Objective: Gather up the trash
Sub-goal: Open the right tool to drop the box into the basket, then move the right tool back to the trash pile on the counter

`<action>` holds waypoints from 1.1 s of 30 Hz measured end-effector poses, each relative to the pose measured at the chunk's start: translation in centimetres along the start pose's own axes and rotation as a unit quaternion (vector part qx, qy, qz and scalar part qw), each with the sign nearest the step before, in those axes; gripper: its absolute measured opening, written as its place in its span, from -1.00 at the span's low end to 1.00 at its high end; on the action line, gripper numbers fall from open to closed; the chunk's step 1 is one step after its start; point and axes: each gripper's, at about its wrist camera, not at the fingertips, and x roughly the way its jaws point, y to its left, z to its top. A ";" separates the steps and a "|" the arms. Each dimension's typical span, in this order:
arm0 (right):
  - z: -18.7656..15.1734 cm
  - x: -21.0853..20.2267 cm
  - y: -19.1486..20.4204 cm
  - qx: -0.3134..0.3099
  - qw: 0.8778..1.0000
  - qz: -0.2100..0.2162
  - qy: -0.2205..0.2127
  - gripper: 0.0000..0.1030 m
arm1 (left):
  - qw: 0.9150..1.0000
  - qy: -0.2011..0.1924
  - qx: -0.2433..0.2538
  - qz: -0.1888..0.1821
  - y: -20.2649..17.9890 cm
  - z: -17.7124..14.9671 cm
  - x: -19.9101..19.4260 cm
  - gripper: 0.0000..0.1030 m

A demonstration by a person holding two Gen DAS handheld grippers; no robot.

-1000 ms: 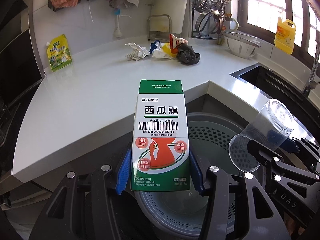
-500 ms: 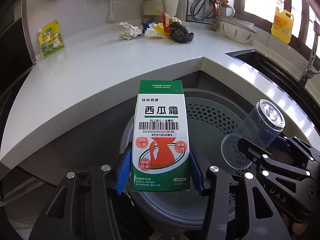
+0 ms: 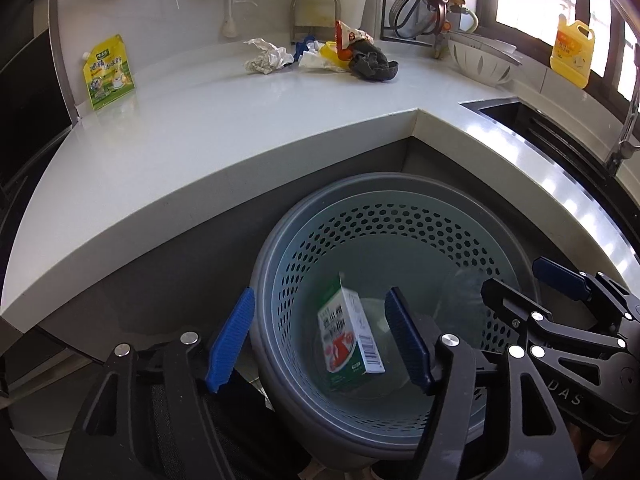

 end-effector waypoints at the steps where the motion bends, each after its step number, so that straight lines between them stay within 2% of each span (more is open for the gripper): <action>1: 0.0 -0.1 -0.1 0.000 1.000 0.000 -0.001 0.33 | 1.000 0.001 -0.001 -0.001 0.1 0.0 0.0 0.30; 9: -0.1 -0.2 -0.4 0.008 1.000 0.005 -0.004 0.33 | 1.000 0.003 -0.006 0.002 0.4 0.0 0.0 0.39; 13: -0.1 -0.1 -0.4 0.009 1.000 0.008 -0.004 0.33 | 1.000 0.002 -0.006 0.009 0.6 0.0 0.1 0.52; 25: 1.2 0.3 -0.4 0.002 1.000 0.013 -0.008 0.33 | 0.999 0.000 -0.012 0.030 1.7 1.1 0.7 0.56; 33: 3.1 -0.1 -0.3 -0.006 1.000 0.012 -0.014 0.33 | 1.000 -0.021 -0.013 0.019 2.1 2.5 -0.3 0.56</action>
